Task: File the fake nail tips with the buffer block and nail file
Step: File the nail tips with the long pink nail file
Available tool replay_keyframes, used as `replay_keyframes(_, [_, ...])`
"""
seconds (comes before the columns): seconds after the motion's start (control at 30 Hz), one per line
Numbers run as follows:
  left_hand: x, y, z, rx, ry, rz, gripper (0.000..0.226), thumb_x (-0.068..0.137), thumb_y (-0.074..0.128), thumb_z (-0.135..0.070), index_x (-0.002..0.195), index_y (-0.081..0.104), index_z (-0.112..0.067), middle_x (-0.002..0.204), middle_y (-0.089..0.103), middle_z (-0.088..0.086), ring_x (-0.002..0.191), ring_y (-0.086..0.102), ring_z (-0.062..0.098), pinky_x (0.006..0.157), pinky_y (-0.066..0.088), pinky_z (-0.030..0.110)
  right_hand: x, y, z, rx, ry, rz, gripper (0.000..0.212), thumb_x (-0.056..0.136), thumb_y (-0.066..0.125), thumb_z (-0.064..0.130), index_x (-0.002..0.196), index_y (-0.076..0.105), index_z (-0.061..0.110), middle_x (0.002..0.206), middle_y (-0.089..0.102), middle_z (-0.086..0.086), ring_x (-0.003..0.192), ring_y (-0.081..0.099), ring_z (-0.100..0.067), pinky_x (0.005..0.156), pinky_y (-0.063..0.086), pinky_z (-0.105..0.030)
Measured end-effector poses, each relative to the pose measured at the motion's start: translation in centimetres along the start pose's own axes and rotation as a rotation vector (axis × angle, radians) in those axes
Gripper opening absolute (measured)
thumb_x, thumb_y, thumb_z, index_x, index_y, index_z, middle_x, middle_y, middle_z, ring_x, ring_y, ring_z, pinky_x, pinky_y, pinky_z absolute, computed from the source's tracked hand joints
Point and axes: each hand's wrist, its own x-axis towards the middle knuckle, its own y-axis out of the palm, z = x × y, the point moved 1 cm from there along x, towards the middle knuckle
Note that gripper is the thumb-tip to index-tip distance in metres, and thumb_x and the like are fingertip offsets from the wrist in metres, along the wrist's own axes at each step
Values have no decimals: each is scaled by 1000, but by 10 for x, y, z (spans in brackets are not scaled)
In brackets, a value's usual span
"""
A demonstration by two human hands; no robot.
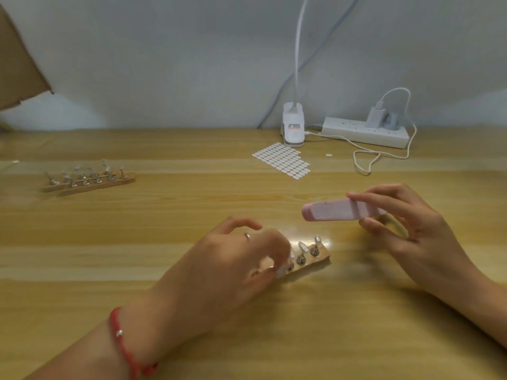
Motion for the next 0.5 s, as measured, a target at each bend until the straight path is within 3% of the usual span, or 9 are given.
replay_keyframes(0.1, [6, -7, -1, -261, -238, -286, 40, 79, 78, -26, 93, 41, -25, 85, 71, -17, 81, 69, 2, 73, 50, 18, 1, -2, 3, 8, -11, -13, 38, 85, 60, 20, 120, 63, 34, 115, 58, 2, 112, 55, -8, 94, 41, -13])
replay_keyframes(0.2, [12, -7, 6, -350, -361, -442, 47, 74, 77, -32, 91, 34, -23, 81, 73, -15, 85, 69, 10, 71, 45, 19, 5, -5, 10, 15, -22, -41, 38, 86, 60, 18, 121, 63, 32, 117, 58, 1, 114, 55, -10, 97, 43, -17])
replay_keyframes(0.33, [18, 4, 7, -435, -413, -410, 48, 68, 79, -27, 88, 35, -21, 80, 74, -17, 86, 70, -2, 80, 46, 10, 11, -3, 28, -32, -142, -21, 37, 91, 64, 9, 122, 63, 31, 117, 58, 1, 114, 55, -9, 97, 40, -14])
replay_keyframes(0.5, [12, 7, 7, -346, -340, -380, 52, 72, 82, -15, 86, 36, -34, 86, 68, -35, 77, 67, -4, 53, 46, 10, 16, 13, 46, -87, -243, -8, 38, 91, 61, 11, 121, 65, 34, 119, 56, 1, 119, 49, 0, 102, 33, -8])
